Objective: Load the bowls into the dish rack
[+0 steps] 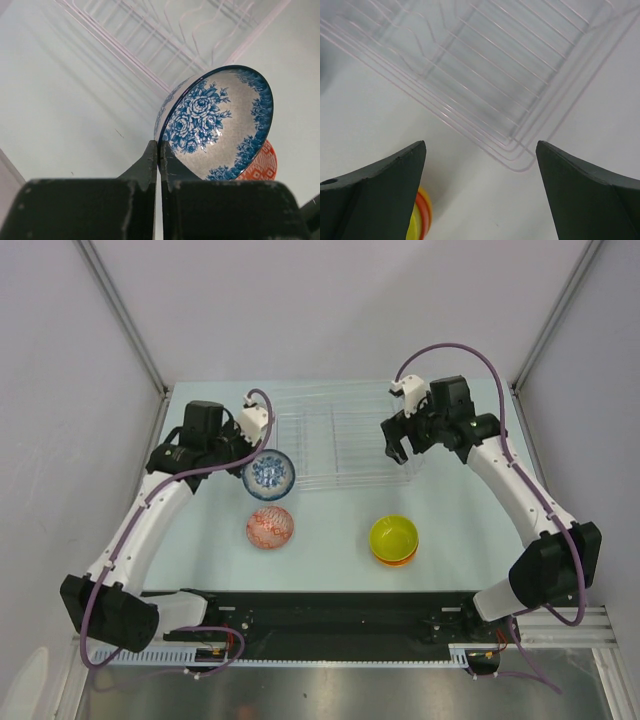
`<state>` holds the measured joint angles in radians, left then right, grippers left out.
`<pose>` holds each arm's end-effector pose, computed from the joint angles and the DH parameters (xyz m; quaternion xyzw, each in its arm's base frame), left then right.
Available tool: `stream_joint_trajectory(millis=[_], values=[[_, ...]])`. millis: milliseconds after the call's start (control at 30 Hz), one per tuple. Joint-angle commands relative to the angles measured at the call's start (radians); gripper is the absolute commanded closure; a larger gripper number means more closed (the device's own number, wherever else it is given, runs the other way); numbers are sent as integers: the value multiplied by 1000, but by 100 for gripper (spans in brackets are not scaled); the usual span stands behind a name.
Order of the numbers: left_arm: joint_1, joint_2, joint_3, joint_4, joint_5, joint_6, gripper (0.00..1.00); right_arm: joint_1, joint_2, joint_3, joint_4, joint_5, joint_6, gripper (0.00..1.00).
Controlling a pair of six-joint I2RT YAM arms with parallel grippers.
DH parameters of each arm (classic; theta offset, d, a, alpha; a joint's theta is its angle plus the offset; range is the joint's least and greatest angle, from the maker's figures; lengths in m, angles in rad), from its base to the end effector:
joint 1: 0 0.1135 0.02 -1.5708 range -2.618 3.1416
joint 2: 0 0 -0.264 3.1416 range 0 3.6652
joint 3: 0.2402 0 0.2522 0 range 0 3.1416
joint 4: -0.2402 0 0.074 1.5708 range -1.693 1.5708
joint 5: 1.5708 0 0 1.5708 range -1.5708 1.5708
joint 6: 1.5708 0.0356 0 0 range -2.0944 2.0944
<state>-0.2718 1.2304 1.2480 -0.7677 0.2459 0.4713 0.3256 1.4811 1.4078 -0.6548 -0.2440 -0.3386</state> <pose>0.2434 -0.0768 0.3527 0.3760 0.8302 -0.0725 0.4051 0.3062 0.1124 0.3461 -0.3423 0.8400 0.1084 0.4067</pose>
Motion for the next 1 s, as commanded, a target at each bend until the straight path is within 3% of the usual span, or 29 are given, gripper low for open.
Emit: stream_joint_trajectory(millis=[0, 267, 567, 967], values=[[-36, 26, 48, 198, -45, -83, 100, 16, 1, 109, 1, -260, 55, 3], [-101, 96, 70, 366, -40, -191, 100, 75, 73, 154, 95, -423, 203, 8], [-193, 126, 113, 370, -7, -224, 100, 135, 153, 184, 179, -399, 239, 9], [-227, 138, 128, 361, 13, -235, 100, 201, 232, 212, 193, -400, 253, 12]])
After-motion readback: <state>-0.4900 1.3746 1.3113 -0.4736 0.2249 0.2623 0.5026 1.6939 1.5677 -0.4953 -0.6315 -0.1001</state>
